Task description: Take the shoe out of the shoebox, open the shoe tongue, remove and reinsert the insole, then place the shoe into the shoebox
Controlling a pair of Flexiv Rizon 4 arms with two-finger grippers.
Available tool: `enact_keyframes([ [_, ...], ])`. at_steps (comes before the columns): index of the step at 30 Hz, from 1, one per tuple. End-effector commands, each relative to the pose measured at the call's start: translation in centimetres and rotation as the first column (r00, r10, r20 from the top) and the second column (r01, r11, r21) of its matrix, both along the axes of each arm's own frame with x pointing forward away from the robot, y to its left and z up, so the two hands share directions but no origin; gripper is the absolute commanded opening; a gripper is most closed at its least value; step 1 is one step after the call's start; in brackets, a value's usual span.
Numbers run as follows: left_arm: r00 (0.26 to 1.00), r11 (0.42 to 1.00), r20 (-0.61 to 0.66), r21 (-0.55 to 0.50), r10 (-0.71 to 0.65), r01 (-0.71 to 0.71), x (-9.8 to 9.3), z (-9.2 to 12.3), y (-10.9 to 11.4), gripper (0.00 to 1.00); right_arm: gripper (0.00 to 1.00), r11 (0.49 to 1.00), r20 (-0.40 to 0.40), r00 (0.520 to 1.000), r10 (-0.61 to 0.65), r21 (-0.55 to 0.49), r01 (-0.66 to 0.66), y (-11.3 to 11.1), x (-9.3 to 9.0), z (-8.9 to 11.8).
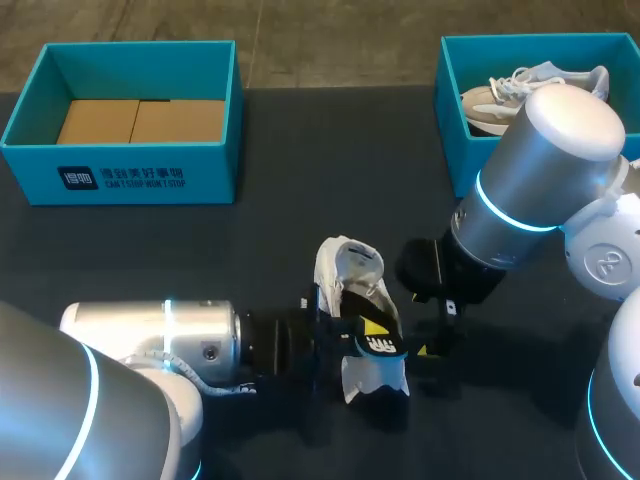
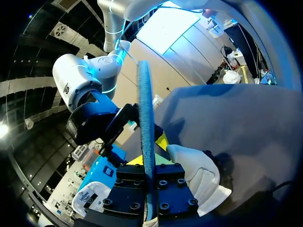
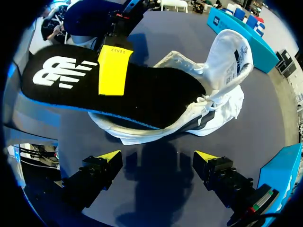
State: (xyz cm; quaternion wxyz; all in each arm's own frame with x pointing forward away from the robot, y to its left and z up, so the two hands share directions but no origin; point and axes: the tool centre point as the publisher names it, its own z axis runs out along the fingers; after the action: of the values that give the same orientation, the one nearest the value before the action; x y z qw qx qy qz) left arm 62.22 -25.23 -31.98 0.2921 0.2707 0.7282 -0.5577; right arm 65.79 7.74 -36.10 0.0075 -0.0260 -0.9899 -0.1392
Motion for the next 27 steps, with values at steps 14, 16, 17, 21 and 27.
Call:
enact_keyframes([
  [14,0.997,0.995,0.01,0.068,0.075,-0.076,3.1,-2.6,-0.4,0.0,1.0,1.0,0.002,1.0,0.001,0.0,-0.001,0.0,-0.1,-0.1],
  [16,0.997,0.995,0.004,0.065,0.072,-0.073,3.1,-2.6,-0.4,0.0,1.0,1.0,0.002,1.0,0.001,0.0,-0.001,0.0,-0.1,-0.1],
  [17,0.997,0.995,0.004,0.064,0.071,-0.071,2.9,-2.5,-0.4,0.0,1.0,1.0,0.002,1.0,0.001,0.0,-0.001,0.0,-0.1,-0.1],
  [21,0.998,0.997,0.006,0.056,0.058,-0.058,2.4,-1.8,-0.4,0.08,1.0,1.0,0.002,1.0,0.001,0.0,-0.001,0.0,-0.1,-0.1],
  [27,0.998,0.997,0.009,0.043,0.059,-0.059,1.5,-0.9,-0.2,0.28,1.0,1.0,0.002,1.0,0.001,0.0,-0.001,0.0,-0.1,-0.1],
])
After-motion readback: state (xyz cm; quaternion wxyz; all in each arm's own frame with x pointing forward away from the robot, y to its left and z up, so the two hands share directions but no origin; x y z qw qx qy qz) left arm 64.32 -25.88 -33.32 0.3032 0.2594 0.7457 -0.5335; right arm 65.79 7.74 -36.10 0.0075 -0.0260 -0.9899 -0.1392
